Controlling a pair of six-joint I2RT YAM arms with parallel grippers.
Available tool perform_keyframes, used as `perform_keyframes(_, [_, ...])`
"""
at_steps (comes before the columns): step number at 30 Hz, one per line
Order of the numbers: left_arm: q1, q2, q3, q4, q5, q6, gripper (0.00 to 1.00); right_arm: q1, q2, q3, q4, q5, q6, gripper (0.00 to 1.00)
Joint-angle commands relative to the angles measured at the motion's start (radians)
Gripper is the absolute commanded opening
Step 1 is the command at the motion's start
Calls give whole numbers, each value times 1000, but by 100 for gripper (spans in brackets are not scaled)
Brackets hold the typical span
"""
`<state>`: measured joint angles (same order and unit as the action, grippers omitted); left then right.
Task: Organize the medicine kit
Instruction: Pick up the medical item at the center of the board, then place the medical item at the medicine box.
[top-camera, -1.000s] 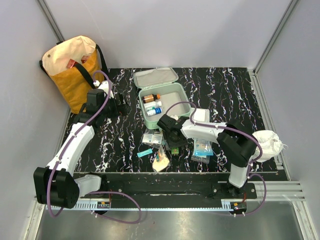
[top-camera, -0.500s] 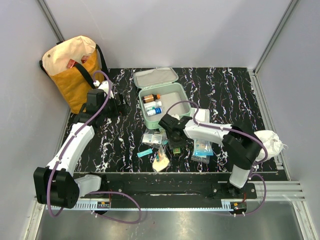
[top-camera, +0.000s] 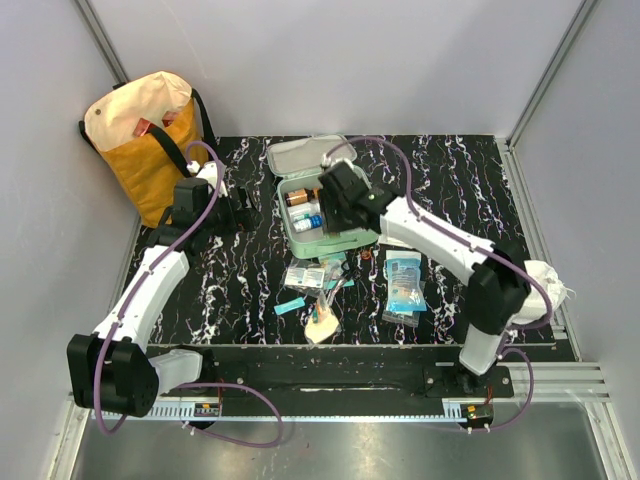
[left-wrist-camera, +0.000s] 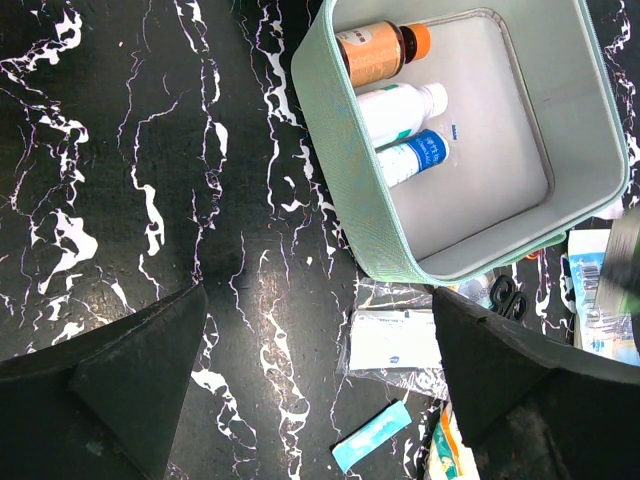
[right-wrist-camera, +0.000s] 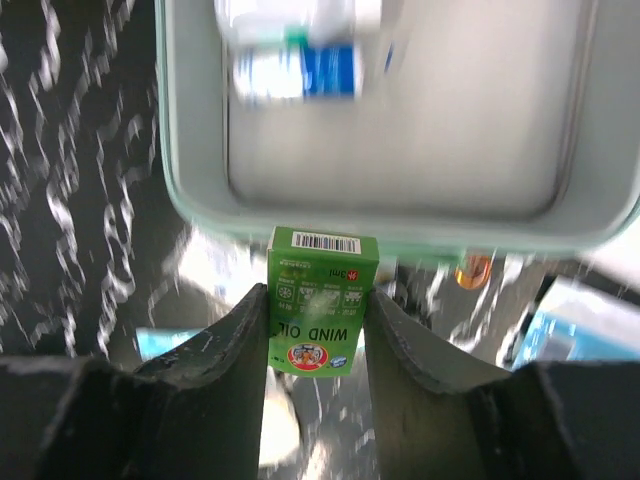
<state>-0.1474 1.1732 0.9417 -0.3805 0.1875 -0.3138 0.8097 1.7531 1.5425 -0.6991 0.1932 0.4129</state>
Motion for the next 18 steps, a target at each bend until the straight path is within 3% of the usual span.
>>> perform_keyframes(1, [2, -3, 12, 28, 4, 4, 99, -96, 143, 183, 67, -83, -100, 44])
perform_keyframes(7, [2, 5, 20, 19, -3, 15, 99, -107, 328, 356, 16, -168, -138, 44])
perform_keyframes(18, [0, 31, 28, 22, -7, 12, 99, -104, 410, 332, 69, -287, -91, 43])
